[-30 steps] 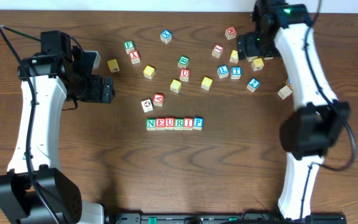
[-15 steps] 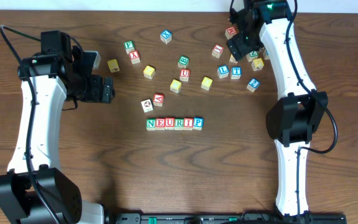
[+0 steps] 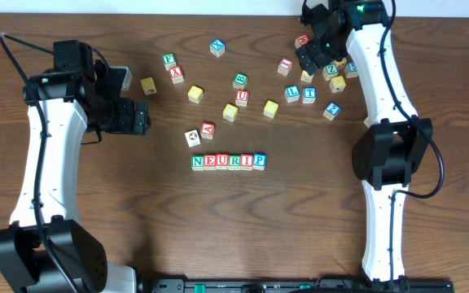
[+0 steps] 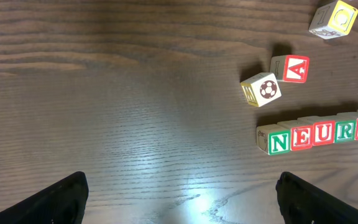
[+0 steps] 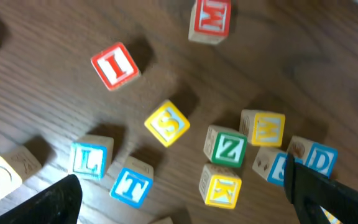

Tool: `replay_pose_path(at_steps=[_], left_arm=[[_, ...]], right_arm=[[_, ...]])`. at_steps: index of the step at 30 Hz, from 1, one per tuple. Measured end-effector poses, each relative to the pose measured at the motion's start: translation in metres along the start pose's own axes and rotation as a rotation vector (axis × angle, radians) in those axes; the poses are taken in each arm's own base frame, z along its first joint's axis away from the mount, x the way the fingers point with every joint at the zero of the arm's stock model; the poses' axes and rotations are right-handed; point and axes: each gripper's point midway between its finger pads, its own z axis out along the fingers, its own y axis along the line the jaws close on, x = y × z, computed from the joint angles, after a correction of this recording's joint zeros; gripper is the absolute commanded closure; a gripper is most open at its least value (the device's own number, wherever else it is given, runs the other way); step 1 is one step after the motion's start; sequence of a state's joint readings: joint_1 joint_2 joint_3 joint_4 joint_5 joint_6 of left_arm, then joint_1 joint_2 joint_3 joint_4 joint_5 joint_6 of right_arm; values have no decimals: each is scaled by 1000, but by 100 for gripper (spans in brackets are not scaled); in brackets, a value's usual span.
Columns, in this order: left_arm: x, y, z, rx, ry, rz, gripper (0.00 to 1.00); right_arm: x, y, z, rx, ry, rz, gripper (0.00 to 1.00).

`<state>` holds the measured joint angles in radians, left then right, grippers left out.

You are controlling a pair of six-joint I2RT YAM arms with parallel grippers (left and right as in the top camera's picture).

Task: Spell out NEURIPS
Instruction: 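Move the right gripper toward the block pile at the top right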

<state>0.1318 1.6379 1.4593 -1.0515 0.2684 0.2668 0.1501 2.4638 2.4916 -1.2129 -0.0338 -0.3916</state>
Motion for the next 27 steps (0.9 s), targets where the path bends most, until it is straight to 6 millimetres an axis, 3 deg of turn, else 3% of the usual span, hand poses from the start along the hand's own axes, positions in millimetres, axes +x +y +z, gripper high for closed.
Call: replay_pose_path(at_steps=[10,20,27], left_arm=[[0,0,0,0,0,0,5],[0,0,0,0,0,0,5],[0,0,0,0,0,0,5]], right_arm=[[-12,1,5,-5,-49,-60,1],[24,17,72,-96,89,-155,9],[23,17,76,-108,81,-173,10]])
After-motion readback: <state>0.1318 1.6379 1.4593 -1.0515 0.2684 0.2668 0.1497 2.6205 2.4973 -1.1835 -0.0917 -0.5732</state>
